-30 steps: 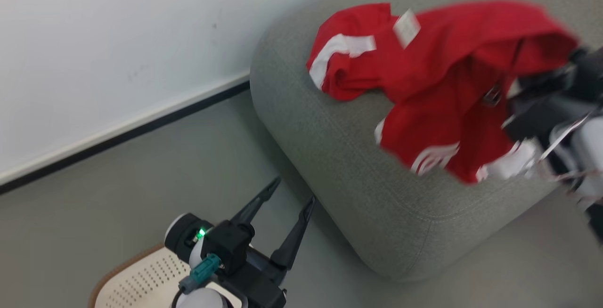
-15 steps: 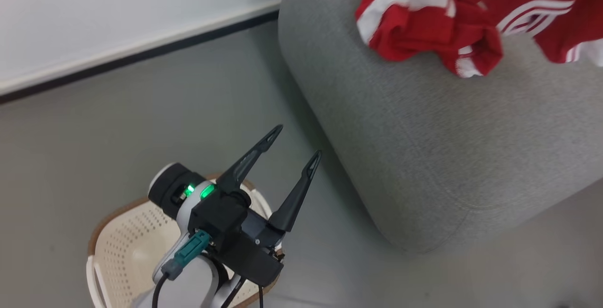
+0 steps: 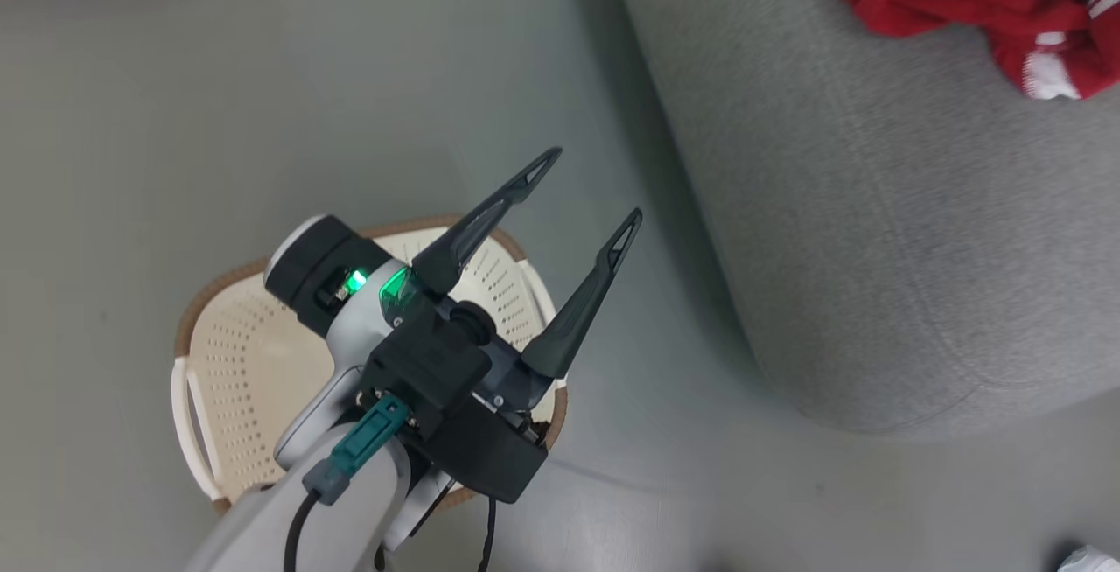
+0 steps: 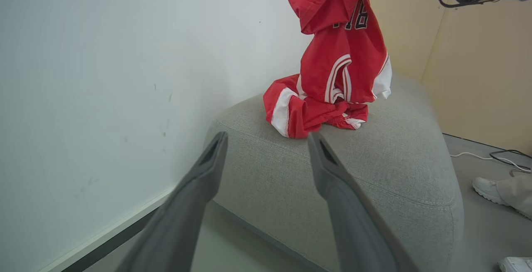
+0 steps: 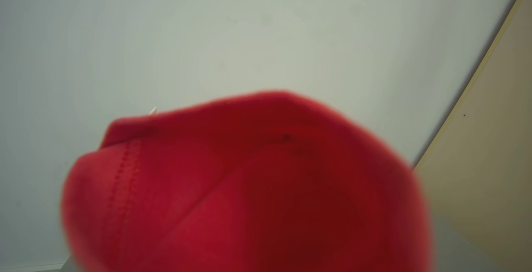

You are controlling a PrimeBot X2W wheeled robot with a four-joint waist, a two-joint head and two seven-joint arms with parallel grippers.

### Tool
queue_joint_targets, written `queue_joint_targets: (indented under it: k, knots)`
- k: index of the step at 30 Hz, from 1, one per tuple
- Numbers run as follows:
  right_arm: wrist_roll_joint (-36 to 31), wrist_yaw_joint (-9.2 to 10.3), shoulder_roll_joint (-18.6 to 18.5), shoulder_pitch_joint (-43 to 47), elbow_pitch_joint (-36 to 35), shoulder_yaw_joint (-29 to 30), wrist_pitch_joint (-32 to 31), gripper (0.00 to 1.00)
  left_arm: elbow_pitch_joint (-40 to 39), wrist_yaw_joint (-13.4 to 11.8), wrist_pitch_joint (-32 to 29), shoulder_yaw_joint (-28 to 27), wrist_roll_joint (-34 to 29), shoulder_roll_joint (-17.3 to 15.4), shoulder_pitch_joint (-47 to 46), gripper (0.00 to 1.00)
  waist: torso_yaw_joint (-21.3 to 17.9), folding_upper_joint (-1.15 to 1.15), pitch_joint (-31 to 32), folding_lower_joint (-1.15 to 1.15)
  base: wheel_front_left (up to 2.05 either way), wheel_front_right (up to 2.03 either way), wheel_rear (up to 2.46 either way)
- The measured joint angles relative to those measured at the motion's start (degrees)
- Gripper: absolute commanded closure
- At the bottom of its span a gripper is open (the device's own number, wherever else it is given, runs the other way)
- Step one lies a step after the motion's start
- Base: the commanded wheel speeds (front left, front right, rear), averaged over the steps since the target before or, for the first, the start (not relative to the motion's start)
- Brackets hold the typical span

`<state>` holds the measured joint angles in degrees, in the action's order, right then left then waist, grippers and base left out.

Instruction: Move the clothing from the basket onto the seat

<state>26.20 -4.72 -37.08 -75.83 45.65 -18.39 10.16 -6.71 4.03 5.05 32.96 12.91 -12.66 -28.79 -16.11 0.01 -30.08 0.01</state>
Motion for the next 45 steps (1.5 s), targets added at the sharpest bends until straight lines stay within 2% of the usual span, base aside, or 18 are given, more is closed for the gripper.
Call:
queue_joint_targets:
  k: [4,8,15,21,26,27,28,40,45]
  knots:
    - [0.0,1.35,0.6,-0.2,2.3,0.5,0.0,1.0,-1.3,0.0,-1.2,0.2,-0.6,0.0,-2.3,0.0,1.2,0.0,-3.5,0.0,0.0,0.0,0.0]
    - [0.0,2.27,3.3,-0.2,5.9,-0.5,0.0,1.0,-1.2,0.1,-1.5,0.5,-1.9,0.0,-4.8,0.0,2.3,0.0,-6.9,0.0,0.0,0.0,0.0]
    - [-0.1,2.5,7.5,0.4,11.6,-2.2,0.0,1.0,0.5,0.6,-1.8,0.7,-2.0,-0.2,-5.2,0.0,3.8,0.0,-10.6,0.0,0.0,0.0,0.0]
    - [-1.0,1.89,10.4,1.3,14.2,-3.9,1.2,1.0,2.2,0.6,-1.7,0.4,-2.0,-1.5,-5.1,0.0,3.7,-0.01,-10.5,0.0,0.0,0.0,0.0]
    - [-1.5,1.09,11.3,1.4,15.7,-4.9,2.4,0.52,3.5,0.6,-1.1,-0.1,-2.0,-2.1,-4.9,0.0,2.6,0.0,-9.3,-0.01,0.0,0.0,0.0]
    - [-1.5,0.89,11.7,1.5,16.0,-5.1,2.5,0.18,4.0,0.6,-1.0,-0.2,-2.0,-2.2,-4.9,0.0,2.3,-0.01,-9.0,-0.01,0.0,0.0,0.0]
    - [-1.6,0.67,12.0,1.6,16.2,-5.4,2.6,0.0,4.4,0.6,-0.9,-0.4,-1.9,-2.4,-4.8,0.0,2.0,-0.01,-8.7,-0.01,0.0,0.0,0.0]
    - [-3.5,-1.19,17.6,6.8,17.9,-9.1,4.1,0.0,9.2,0.6,0.7,-1.7,1.0,-3.4,-0.9,0.0,-2.1,-0.02,-3.0,-0.02,0.0,0.0,0.0]
    - [-4.2,-1.85,18.3,8.9,18.1,-10.5,4.1,0.0,11.0,0.6,2.0,-2.3,2.3,-2.9,0.8,0.0,-3.8,-0.02,0.3,-0.02,0.0,0.0,0.0]
